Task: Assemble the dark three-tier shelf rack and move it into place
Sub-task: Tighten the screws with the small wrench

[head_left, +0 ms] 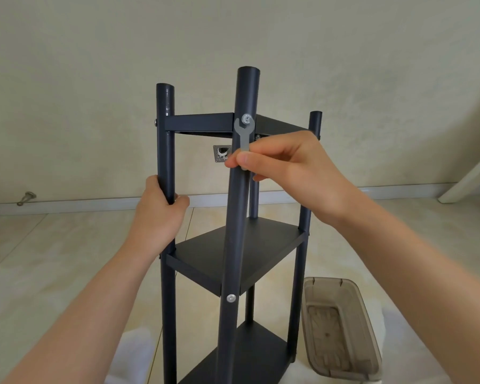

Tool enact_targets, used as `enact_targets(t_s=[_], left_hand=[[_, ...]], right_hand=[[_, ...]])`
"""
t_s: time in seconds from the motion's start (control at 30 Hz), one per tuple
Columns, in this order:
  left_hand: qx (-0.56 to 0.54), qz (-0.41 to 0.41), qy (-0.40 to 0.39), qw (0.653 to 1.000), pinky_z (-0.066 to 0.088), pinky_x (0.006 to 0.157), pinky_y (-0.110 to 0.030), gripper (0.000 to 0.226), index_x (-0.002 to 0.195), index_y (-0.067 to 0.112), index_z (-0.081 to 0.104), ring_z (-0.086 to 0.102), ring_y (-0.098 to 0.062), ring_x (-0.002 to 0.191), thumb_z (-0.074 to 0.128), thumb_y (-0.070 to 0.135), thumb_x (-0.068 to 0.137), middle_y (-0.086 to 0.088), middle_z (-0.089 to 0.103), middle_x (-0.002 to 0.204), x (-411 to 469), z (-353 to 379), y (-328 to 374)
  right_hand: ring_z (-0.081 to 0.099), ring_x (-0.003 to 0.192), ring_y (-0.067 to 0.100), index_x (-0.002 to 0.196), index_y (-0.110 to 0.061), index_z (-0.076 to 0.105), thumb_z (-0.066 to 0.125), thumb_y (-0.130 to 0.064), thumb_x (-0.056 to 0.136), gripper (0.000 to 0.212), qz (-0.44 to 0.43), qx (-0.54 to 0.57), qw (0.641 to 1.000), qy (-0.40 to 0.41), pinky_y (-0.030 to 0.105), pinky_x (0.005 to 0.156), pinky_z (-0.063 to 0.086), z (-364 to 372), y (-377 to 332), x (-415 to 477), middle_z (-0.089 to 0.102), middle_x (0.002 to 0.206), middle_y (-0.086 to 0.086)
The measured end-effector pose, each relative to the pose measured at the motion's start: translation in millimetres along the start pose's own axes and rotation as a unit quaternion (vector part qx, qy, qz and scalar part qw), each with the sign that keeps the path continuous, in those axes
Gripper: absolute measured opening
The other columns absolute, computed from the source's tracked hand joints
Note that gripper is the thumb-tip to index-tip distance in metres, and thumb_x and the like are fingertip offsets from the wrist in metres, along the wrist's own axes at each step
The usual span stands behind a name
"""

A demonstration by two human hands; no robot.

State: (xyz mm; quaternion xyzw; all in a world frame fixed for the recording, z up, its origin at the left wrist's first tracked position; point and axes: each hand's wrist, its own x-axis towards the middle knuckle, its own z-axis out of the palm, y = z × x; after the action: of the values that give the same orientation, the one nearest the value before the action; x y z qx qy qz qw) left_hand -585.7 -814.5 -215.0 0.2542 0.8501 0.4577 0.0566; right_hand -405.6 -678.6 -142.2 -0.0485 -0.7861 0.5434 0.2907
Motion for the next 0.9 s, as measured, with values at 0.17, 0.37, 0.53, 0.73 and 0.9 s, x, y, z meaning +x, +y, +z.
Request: enact_targets(t_s=[0.17, 0.37, 0.53, 0.73, 0.9], left_hand=[[0.012, 0.141, 0.091, 0.986, 0.032, 0.106, -0.028, 0.060, 0.144, 0.030, 0.041, 0.037, -0.014, 0.130, 0.067, 0.018, 0.091, 0.007, 0.034, 0.137, -27, -4, 21], [-0.248, 0.049, -0.173, 0.952, 0.050, 0.096, -0.031, 0.021, 0.101, 0.040, 0.071, 0.066, -0.005, 0.109, 0.064, 0.052, 0.085, 0.014, 0.071, 0.107, -61, 3, 38], [-0.302, 0.021, -0.253, 0.919, 0.060, 0.074, -0.026, 0.046, 0.113, 0.025, 0.063, 0.075, -0.019, 0.081, 0.061, 0.054, 0.078, 0.005, 0.075, 0.090, -72, 18, 44], [-0.292, 0.061, -0.225, 0.928, 0.051, 0.059, -0.023, 0.028, 0.095, 0.015, 0.053, 0.049, -0.013, 0.053, 0.047, 0.042, 0.101, 0.004, 0.052, 0.065, -69, 29, 45], [-0.321, 0.077, -0.257, 0.908, 0.049, 0.060, -0.025, 0.028, 0.089, 0.027, 0.052, 0.046, -0.012, 0.054, 0.049, 0.055, 0.093, 0.005, 0.049, 0.067, -70, 31, 42]], right_hand=[[0.068, 0.095, -0.001, 0.089, -0.023, 0.078, 0.064, -0.014, 0.095, 0.018, -0.004, 0.007, 1.000, -0.003, 0.011, 0.078, 0.047, 2, 2, 3, 0.077, 0.093, -0.010], [0.068, 0.101, 0.002, 0.091, -0.020, 0.078, 0.064, -0.012, 0.094, 0.016, -0.010, 0.020, 1.000, 0.000, 0.016, 0.090, 0.050, 4, 5, 6, 0.077, 0.096, -0.008], [0.069, 0.101, 0.002, 0.093, -0.018, 0.078, 0.064, -0.013, 0.094, 0.014, -0.011, 0.036, 0.999, -0.002, 0.014, 0.089, 0.050, 6, 7, 8, 0.077, 0.097, -0.007], [0.067, 0.102, 0.000, 0.096, -0.017, 0.078, 0.064, -0.014, 0.095, 0.015, -0.012, 0.024, 1.000, 0.014, 0.013, 0.088, 0.049, 13, 8, 9, 0.077, 0.098, -0.009], [0.070, 0.099, 0.010, 0.093, -0.014, 0.079, 0.066, -0.013, 0.093, 0.013, -0.037, 0.003, 0.996, 0.079, 0.034, 0.094, 0.054, 24, 10, 8, 0.077, 0.095, -0.002]])
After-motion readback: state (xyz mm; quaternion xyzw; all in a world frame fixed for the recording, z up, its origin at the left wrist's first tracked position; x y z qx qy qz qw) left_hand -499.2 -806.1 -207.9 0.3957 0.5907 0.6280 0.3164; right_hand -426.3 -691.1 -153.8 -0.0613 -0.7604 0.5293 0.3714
